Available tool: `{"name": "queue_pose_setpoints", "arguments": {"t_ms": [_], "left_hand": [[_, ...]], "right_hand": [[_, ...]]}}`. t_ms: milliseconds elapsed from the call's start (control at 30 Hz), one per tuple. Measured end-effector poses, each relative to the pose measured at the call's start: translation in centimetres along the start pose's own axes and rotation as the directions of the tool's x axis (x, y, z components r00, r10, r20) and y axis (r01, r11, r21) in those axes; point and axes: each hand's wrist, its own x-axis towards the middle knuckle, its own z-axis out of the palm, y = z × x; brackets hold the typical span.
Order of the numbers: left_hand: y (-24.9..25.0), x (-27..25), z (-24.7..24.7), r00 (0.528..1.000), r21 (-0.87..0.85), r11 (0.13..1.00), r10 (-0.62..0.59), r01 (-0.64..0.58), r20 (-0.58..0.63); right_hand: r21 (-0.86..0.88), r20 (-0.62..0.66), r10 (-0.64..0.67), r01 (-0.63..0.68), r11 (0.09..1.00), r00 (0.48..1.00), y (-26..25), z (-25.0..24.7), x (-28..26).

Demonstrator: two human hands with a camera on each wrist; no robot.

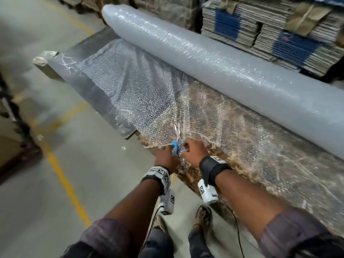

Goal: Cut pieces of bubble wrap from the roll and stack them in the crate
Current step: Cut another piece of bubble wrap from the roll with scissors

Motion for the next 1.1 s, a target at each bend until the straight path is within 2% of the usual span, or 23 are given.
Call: {"name": "queue_pose_setpoints", "arguments": {"t_ms": [100,167,300,400,500,567,667,700,767,800,833,900,933,1000,1100], "left_hand": [[-0.3,1.7,0.8,0.997,-0.054,0.996,-0.076,0.075,-0.006],[-0.8,2.5,0.9,0.993,-0.075,0.990,-0.117,0.115,-0.020],[-1.4,3.7,0.6,0.986,-0.115,0.979,-0.169,0.166,-0.014],[-1.4,3.9,0.3,0.986,-0.131,0.977,-0.168,0.169,0.021],[-1.5,3.4,0.3,0.993,-0.288,0.951,-0.115,0.116,0.021],[-1.7,3.1,0.6,0.996,-0.466,0.881,-0.081,0.083,0.024],[-1.2,2.1,0.6,0.994,-0.712,0.696,-0.019,0.090,0.106],[-1.0,1.8,0.4,0.992,-0.756,0.649,0.010,0.090,0.127],[-0.6,1.8,0.4,0.987,-0.782,0.619,0.069,0.072,0.145],[-0.5,2.0,0.5,0.986,-0.763,0.645,0.091,0.050,0.141],[-0.5,2.2,0.8,0.987,-0.701,0.713,0.109,0.006,0.120],[-0.5,2.5,1.5,0.986,-0.431,0.893,0.163,-0.131,0.038],[-0.4,2.5,1.9,0.979,-0.267,0.944,0.203,-0.195,0.006],[-0.3,2.2,2.9,0.967,-0.036,0.967,0.253,-0.252,0.010],[-1.1,1.5,4.6,0.976,0.201,0.957,0.194,-0.211,0.101]], "right_hand": [[-0.095,0.102,0.022,-0.013,0.995,0.995,0.5,0.5,1.5],[-0.123,0.112,0.040,-0.026,0.992,0.993,1.0,1.0,2.0],[-0.056,0.099,0.088,-0.083,0.995,0.991,1.5,1.0,2.7],[-0.030,0.089,0.139,-0.137,0.990,0.986,1.5,0.7,3.4],[0.007,0.118,0.161,-0.163,0.987,0.980,1.7,0.0,3.6],[0.017,0.182,0.137,-0.142,0.990,0.974,1.8,-0.8,3.6],[0.073,0.281,0.103,-0.129,0.989,0.954,2.4,-1.6,4.0],[0.096,0.302,0.093,-0.128,0.987,0.949,2.5,-2.0,4.0],[0.125,0.295,0.101,-0.143,0.982,0.950,3.3,-2.6,3.9],[0.151,0.281,0.115,-0.162,0.975,0.953,3.9,-3.0,3.8],[0.198,0.278,0.130,-0.190,0.962,0.952,4.4,-3.6,3.6],[0.293,0.299,0.148,-0.238,0.926,0.943,5.8,-4.9,3.2],[0.307,0.323,0.150,-0.254,0.917,0.934,6.6,-5.8,3.0],[0.350,0.389,0.165,-0.312,0.883,0.906,8.1,-7.5,2.4],[0.445,0.534,0.165,-0.441,0.780,0.829,10.0,-9.8,0.9]]}}
